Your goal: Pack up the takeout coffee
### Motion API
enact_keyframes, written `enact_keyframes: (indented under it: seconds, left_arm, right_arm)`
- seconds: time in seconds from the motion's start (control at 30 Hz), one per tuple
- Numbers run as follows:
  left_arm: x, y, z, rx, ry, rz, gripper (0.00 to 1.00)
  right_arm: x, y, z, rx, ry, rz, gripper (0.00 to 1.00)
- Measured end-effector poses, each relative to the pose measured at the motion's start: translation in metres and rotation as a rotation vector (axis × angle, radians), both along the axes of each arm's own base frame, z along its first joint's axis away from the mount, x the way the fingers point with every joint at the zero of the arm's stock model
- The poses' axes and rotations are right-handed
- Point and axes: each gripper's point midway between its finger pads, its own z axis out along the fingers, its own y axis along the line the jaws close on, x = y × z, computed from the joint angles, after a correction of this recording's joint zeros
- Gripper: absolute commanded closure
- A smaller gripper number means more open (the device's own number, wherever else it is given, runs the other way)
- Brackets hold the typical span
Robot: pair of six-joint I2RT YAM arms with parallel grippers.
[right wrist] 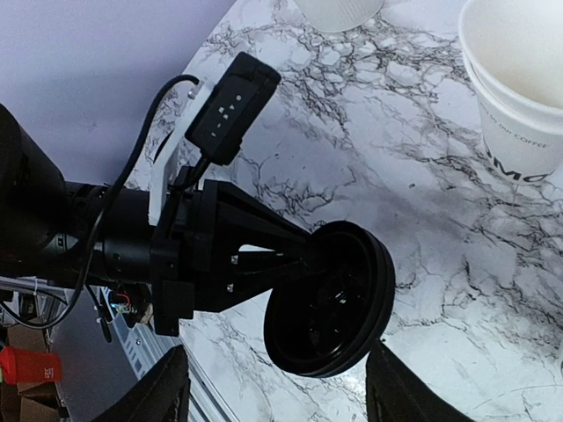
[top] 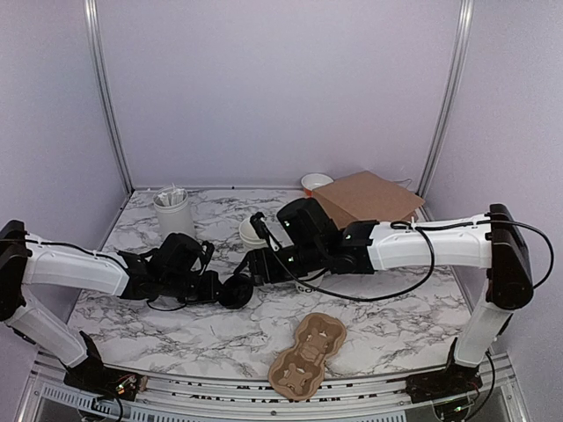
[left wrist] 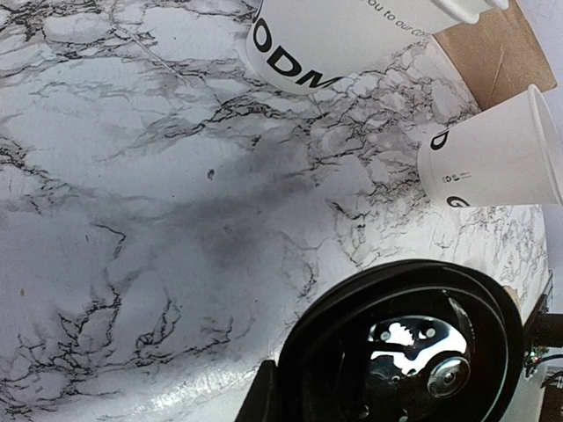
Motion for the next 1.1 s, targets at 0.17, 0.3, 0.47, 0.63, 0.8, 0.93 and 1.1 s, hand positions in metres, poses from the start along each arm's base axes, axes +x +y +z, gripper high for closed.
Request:
enact_keyframes:
  seconds: [0.17,0.3,0.47,0.63,0.8,0.93,1.1]
  left_arm:
    - [0.0,0.0,0.005,-0.022,-0.005,0.001,0.92]
    - [0.001,-0.002,0.011,-0.04,-0.017,-0.001,0.92]
    - [0.001,-0.002,0.015,-0.05,-0.025,0.001,0.93]
    - [0.001,0.0,0.016,-0.052,-0.028,0.005,0.93]
    - [0.0,0.001,0.016,-0.056,-0.028,0.009,0.93]
    - [0.001,0.001,0.023,-0.077,-0.044,0.012,0.93]
    - [0.002,-0.001,0.03,-0.103,-0.06,0.016,0.93]
  right_arm:
    - [-0.002,0.003,-0.003,0.022,0.024,-0.001,0.31]
    - [-0.005,0.007,-0.004,0.049,0.048,0.009,0.3]
    - [-0.007,0.011,-0.006,0.07,0.071,0.016,0.3]
    - [-0.008,0.012,-0.006,0.084,0.077,0.017,0.3]
    - [-0.007,0.01,-0.009,0.086,0.092,0.009,0.3]
    - [-0.008,0.008,-0.014,0.082,0.101,0.007,0.3]
    - [-0.008,0.007,-0.015,0.086,0.106,0.008,0.3]
